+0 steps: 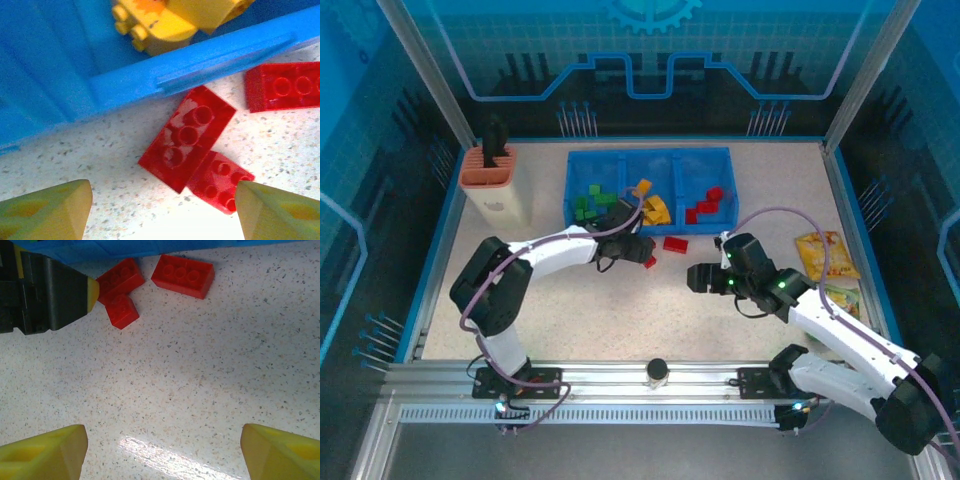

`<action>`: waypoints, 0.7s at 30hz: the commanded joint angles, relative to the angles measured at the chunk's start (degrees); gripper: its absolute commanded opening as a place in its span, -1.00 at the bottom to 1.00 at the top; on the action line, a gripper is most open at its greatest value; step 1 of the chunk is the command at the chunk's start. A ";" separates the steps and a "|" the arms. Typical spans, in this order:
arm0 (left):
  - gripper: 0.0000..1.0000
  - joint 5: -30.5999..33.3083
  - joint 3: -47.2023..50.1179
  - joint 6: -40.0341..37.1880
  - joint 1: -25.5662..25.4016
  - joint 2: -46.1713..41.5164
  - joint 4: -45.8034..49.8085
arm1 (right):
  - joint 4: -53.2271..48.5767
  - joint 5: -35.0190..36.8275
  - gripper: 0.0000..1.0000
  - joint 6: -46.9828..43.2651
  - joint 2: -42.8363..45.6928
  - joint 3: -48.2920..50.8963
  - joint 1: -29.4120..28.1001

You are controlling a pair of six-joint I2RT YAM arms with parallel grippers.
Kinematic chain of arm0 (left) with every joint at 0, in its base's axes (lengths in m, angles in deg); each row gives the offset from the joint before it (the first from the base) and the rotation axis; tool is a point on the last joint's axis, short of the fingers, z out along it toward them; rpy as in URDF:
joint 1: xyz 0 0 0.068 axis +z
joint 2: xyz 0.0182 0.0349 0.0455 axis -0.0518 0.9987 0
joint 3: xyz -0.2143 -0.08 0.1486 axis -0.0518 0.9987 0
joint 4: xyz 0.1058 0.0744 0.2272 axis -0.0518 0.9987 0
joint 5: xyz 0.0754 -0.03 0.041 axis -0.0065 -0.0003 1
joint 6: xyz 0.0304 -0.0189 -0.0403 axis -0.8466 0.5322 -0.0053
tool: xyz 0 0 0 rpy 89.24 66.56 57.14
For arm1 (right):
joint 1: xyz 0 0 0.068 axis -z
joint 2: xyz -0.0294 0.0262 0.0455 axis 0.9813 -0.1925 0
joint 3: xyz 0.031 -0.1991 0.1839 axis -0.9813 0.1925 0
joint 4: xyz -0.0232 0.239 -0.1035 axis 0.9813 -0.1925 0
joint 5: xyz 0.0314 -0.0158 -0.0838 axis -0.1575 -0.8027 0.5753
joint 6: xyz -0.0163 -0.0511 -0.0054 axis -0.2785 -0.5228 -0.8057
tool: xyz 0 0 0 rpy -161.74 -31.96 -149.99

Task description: Sort the legos into containers by color

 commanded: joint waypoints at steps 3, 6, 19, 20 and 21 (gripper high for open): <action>0.51 -1.58 -4.12 -2.23 0.30 3.79 0.47 | 0.99 -0.08 0.62 1.05 0.74 0.72 -1.14; 0.51 -0.56 -6.23 -2.88 0.11 6.21 1.76 | 0.38 0.13 0.62 0.97 1.37 1.30 -1.14; 0.38 0.44 -9.18 -2.22 -1.73 10.67 2.68 | 0.56 0.48 0.62 1.24 1.85 2.30 -1.05; 0.34 0.45 -9.21 -2.05 -1.89 10.95 2.67 | 0.51 0.48 0.62 1.24 1.80 2.23 -1.05; 0.28 0.45 -9.27 -1.98 -1.99 11.22 2.62 | 0.44 0.57 0.62 1.29 1.85 2.20 -1.10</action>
